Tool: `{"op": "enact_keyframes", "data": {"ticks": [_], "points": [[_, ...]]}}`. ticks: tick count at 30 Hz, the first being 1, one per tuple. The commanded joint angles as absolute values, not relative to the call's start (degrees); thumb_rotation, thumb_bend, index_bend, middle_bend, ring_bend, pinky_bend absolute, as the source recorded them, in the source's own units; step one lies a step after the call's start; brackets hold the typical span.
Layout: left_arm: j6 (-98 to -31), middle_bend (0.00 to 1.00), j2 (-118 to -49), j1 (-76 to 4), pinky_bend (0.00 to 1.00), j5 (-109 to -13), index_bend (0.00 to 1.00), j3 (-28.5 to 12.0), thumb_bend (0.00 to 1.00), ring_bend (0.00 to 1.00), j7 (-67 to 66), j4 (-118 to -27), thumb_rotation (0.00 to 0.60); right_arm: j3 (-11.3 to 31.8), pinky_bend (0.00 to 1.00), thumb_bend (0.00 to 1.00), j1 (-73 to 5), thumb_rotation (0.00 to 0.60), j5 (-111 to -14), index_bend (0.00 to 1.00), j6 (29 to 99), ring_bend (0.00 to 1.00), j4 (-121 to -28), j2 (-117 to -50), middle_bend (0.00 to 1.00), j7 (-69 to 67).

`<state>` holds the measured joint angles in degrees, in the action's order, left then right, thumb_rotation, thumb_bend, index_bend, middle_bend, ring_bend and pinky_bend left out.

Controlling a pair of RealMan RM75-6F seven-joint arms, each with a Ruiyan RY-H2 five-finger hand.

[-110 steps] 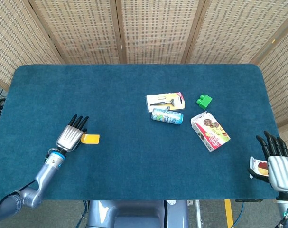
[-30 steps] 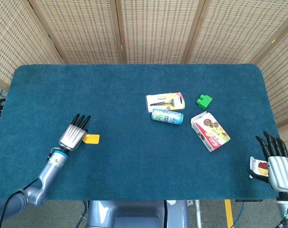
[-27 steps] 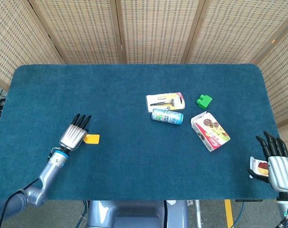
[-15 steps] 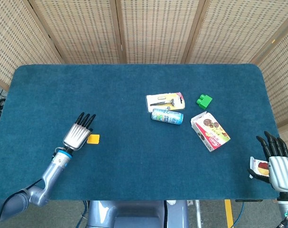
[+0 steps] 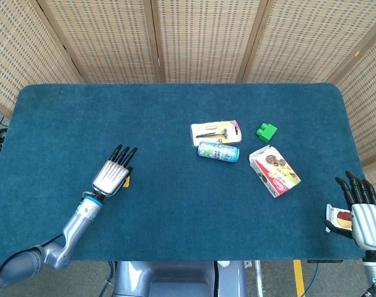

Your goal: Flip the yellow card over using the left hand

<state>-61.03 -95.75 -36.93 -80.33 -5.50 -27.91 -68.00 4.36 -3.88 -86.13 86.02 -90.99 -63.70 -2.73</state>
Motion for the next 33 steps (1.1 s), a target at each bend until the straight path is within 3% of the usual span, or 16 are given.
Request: {"op": "enact_keyframes", "data": {"ticks": [1,13,15,19,23,25,33], "points": [[-61.62,0.0,-95.54,-37.2,0.0,-80.58,0.63,-5.89,0.48,0.0,-28.3,-68.95,0.6,4.34,0.0,0.05,-3.89,0.6,-86.16,0.08,86.0,0.0,-90.99,-63.7,0.0,-2.73],[-67.92,0.0,-90.54,-36.41,0.0,-80.97,0.61,-9.37,0.45,0.0,-27.65,-78.58,0.6,4.28,0.0,0.05,-3.86,0.6,-86.26,0.08,86.06,0.0,-91.04,-63.73,0.0,-2.5],[-69.92,0.0,-88.69,-34.99,0.0,-81.17,0.53,-9.12,0.42,0.0,-27.36,-81.15,0.6,4.32,0.0,0.05,-3.82,0.6,-86.24,0.08,86.15,0.0,-91.04,-63.72,0.0,-2.52],[-74.17,0.0,-84.07,-30.22,0.0,-80.36,0.26,-7.05,0.3,0.0,-27.52,-87.34,0.6,4.4,0.0,0.05,-3.76,0.6,-86.1,0.08,86.26,0.0,-91.07,-63.72,0.0,-2.41],[-75.71,0.0,-79.63,-26.37,0.0,-77.51,0.04,-5.1,0.2,0.0,-29.13,-93.01,0.6,4.29,0.0,0.05,-3.69,0.6,-86.32,0.08,86.43,0.0,-91.31,-63.81,0.0,-1.73],[-76.08,0.0,-77.33,-24.7,0.0,-76.14,0.0,-3.98,0.16,0.0,-29.95,-95.57,0.6,4.27,0.0,0.05,-3.7,0.6,-86.41,0.08,86.49,0.0,-91.41,-63.89,0.0,-1.37],[-79.16,0.0,-71.67,-19.22,0.0,-74.49,0.0,-0.75,0.12,0.0,-29.17,-99.88,0.6,4.23,0.0,0.05,-3.69,0.6,-86.58,0.08,86.66,0.0,-91.76,-64.1,0.0,-0.16]]}}
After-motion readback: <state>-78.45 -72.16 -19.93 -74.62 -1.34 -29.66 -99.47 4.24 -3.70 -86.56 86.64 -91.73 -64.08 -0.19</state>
